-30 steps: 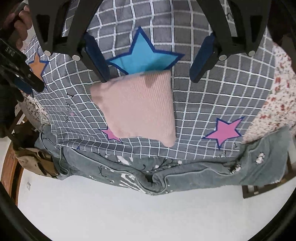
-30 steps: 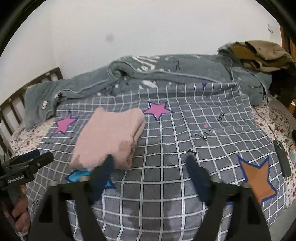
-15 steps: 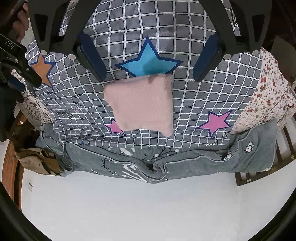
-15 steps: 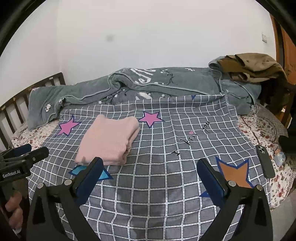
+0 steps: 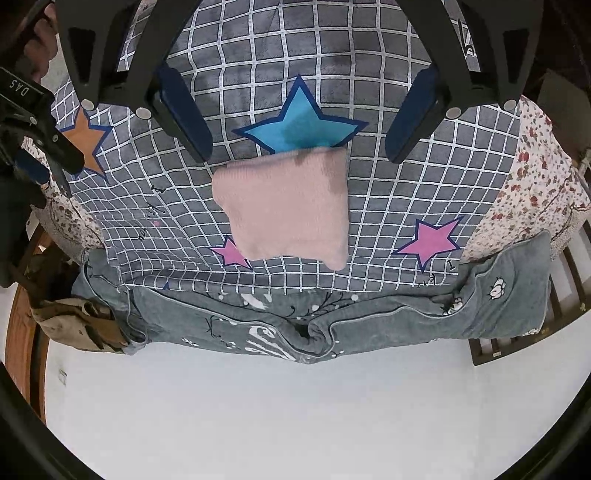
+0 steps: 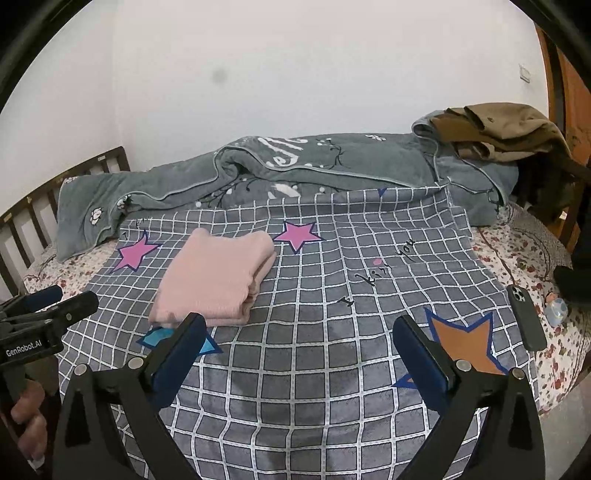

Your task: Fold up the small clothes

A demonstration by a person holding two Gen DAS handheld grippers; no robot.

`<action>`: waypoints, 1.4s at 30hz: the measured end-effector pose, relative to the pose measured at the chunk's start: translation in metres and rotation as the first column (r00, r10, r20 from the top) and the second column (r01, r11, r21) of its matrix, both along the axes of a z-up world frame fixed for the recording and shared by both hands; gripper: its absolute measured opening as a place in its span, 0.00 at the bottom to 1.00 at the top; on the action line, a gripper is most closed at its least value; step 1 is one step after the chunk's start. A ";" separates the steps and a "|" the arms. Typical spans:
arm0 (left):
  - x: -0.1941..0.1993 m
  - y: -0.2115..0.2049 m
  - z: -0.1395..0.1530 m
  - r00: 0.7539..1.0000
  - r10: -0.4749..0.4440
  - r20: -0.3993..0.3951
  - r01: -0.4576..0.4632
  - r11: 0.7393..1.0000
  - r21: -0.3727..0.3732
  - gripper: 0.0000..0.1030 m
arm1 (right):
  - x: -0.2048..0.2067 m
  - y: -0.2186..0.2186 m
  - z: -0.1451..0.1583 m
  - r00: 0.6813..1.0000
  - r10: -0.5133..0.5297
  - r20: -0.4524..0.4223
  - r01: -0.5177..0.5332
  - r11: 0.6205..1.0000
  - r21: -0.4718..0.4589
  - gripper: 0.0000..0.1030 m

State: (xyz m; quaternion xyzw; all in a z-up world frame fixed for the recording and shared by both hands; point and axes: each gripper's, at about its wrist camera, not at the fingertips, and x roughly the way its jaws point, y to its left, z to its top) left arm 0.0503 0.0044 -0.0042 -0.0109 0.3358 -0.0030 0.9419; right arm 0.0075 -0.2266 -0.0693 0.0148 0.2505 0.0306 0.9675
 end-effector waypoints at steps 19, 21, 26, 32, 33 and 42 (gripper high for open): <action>-0.001 0.002 -0.002 1.000 0.003 0.000 -0.003 1.000 0.000 0.92 | -0.001 0.003 -0.001 1.000 0.003 -0.004 -0.003 1.000 0.005 0.97; -0.002 0.002 -0.002 1.000 0.002 0.000 -0.002 1.000 -0.002 0.92 | -0.001 0.004 -0.001 1.000 0.002 -0.004 -0.002 1.000 0.004 0.97; -0.001 0.003 -0.002 1.000 0.001 -0.001 -0.001 1.000 -0.001 0.92 | -0.001 0.003 -0.001 1.000 0.002 -0.004 -0.002 1.000 0.003 0.97; -0.001 0.005 -0.002 1.000 0.000 -0.001 0.000 1.000 -0.002 0.92 | -0.002 0.003 -0.001 1.000 0.004 -0.007 -0.004 1.000 0.006 0.97; -0.001 0.004 -0.002 1.000 0.001 -0.001 -0.001 1.000 -0.002 0.92 | -0.002 0.003 -0.001 1.000 0.004 -0.008 -0.004 1.000 0.007 0.97; -0.001 0.005 -0.002 1.000 0.000 0.000 0.000 1.000 -0.003 0.92 | -0.002 0.002 -0.002 1.000 0.003 -0.009 -0.003 1.000 0.007 0.97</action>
